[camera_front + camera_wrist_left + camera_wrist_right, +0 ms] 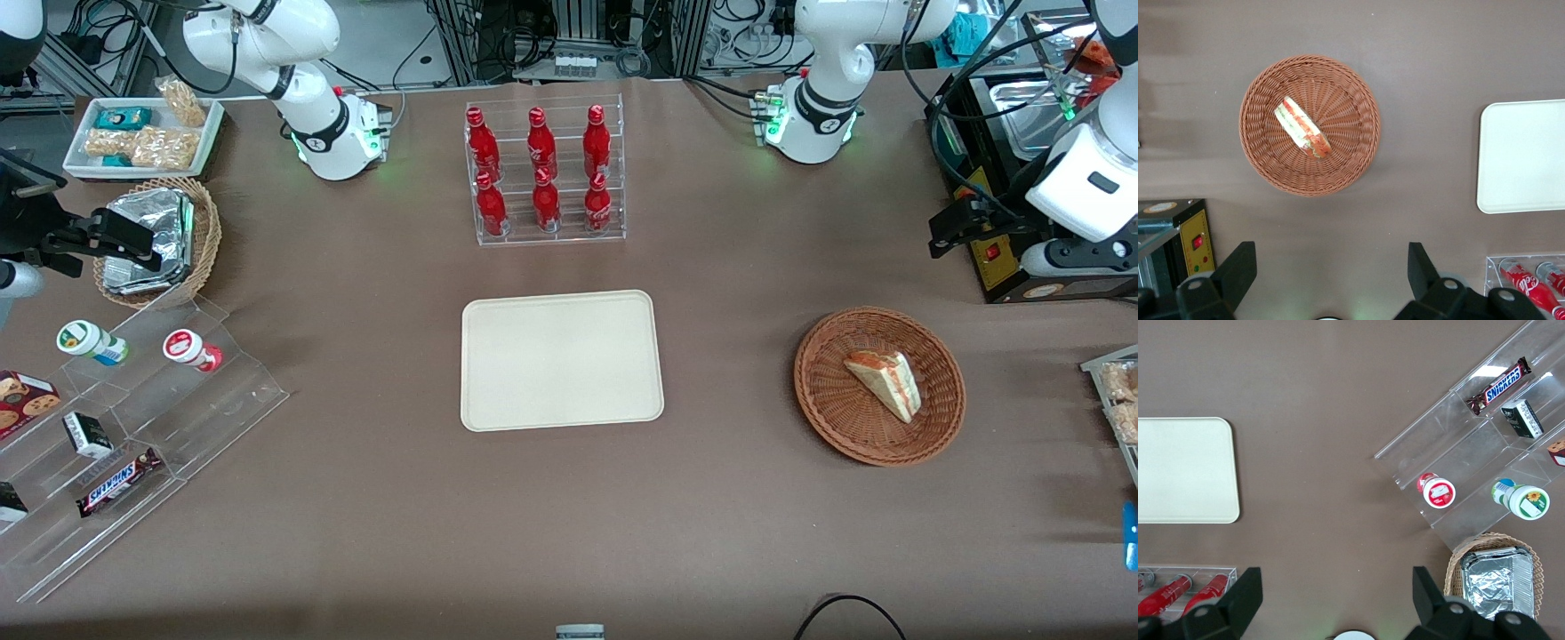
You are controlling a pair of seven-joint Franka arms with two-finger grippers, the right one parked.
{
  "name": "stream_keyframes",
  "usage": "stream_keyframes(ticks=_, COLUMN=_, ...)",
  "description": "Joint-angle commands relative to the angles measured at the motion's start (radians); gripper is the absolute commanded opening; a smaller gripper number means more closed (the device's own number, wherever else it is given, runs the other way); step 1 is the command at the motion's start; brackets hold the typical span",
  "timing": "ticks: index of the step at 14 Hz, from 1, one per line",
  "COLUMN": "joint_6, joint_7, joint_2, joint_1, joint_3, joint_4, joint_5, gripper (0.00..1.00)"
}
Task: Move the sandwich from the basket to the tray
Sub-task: 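Move the left gripper down over the sandwich in the wicker basket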
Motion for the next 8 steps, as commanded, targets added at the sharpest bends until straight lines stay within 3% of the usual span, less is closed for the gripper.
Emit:
stream_keyframes(ticks=1, joint_6=0.021, joint_7=0.035, joint_2=0.000, joint_1=-0.005, joint_3=-0.004, joint_4=0.007, joint_5=0.010, gripper=1.00)
stream_keyframes(ticks=8, joint_6=0.028, joint_7=0.037, joint_2=0.004, joint_1=-0.004, joint_3=-0.002, joint_4=-0.048, joint_5=0.018, gripper=1.00)
